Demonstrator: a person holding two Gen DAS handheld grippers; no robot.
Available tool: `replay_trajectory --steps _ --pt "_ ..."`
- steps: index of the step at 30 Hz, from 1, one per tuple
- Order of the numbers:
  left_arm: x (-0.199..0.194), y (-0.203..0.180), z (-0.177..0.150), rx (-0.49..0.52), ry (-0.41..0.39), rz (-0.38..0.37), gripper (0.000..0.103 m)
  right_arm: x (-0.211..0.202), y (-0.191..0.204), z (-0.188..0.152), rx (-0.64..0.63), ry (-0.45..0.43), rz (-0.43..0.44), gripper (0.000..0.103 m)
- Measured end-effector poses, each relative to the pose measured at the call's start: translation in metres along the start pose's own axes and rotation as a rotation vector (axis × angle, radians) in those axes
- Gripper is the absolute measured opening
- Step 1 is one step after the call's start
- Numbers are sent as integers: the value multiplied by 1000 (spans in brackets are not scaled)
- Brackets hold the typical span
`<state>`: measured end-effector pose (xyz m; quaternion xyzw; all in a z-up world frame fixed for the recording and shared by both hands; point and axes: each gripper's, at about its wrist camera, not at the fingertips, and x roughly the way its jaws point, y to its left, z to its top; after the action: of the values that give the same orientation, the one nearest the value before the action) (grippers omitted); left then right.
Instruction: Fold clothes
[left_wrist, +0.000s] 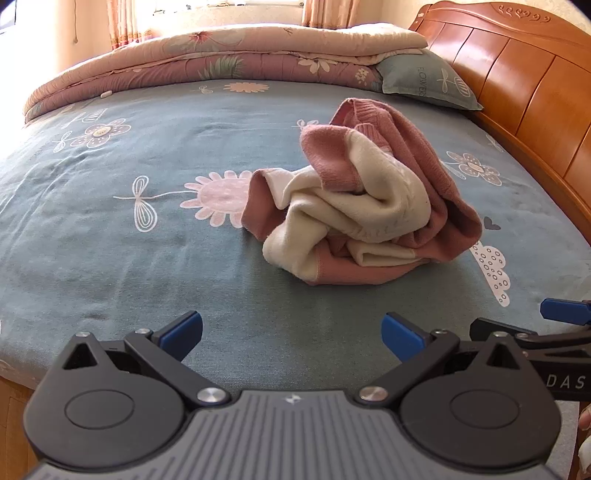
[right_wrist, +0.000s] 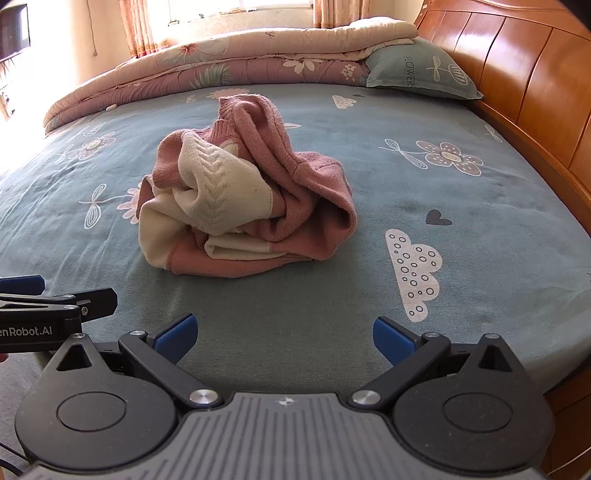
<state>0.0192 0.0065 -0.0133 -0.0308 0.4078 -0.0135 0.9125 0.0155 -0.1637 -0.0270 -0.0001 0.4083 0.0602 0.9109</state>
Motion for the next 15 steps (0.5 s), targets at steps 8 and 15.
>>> replay_trajectory --steps 8,15 --pt "6 3 7 -3 3 -8 103 9 2 11 0 8 -5 103" --pt "14 10 13 -15 7 3 103 18 1 24 2 5 -17 103"
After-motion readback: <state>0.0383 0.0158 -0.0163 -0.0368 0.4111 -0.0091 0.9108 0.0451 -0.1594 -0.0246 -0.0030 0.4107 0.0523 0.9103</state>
